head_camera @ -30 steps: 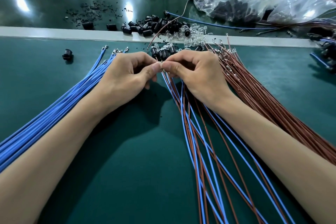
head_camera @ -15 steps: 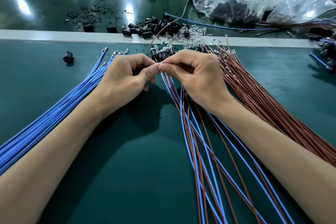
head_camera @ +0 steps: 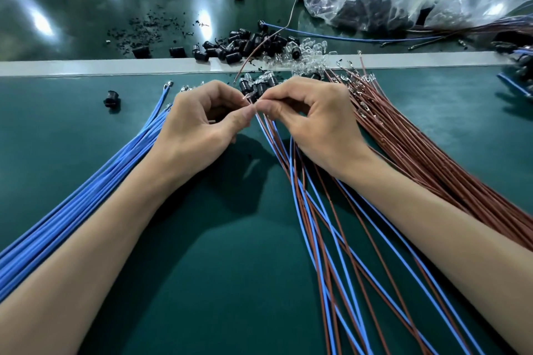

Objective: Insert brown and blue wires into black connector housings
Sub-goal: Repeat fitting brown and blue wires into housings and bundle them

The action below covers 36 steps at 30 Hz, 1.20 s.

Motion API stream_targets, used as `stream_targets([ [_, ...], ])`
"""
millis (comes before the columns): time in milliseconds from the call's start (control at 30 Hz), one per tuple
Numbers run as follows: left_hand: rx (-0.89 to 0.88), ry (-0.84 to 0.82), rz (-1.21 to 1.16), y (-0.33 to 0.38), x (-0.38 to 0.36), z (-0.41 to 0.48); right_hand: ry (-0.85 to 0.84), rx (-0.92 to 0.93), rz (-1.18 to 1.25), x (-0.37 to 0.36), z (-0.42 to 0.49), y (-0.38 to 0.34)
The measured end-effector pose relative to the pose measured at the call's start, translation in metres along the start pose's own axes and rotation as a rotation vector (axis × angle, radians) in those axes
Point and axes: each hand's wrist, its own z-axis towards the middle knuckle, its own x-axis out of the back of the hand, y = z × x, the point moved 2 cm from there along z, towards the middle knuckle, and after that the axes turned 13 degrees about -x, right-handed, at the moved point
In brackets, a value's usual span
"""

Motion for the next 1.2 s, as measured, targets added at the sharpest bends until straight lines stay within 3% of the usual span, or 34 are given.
stream_targets([
  [467,-0.070,0.055,-0.049,-0.0039,0.0022,-0.0001,-0.094,0.026,0.050,-0.0009,-0.0005,0.0013],
  [967,-0.012,0.029,-0.124,-0.0023,0.0062,0.0014,-0.089,0.002,0.106,-0.0014,0.0004,0.0008],
  [1200,0.040,0.029,-0.246,0.0041,0.0061,0.0011,-0.037,0.108,0.103,-0.0014,-0.0013,-0.0019],
])
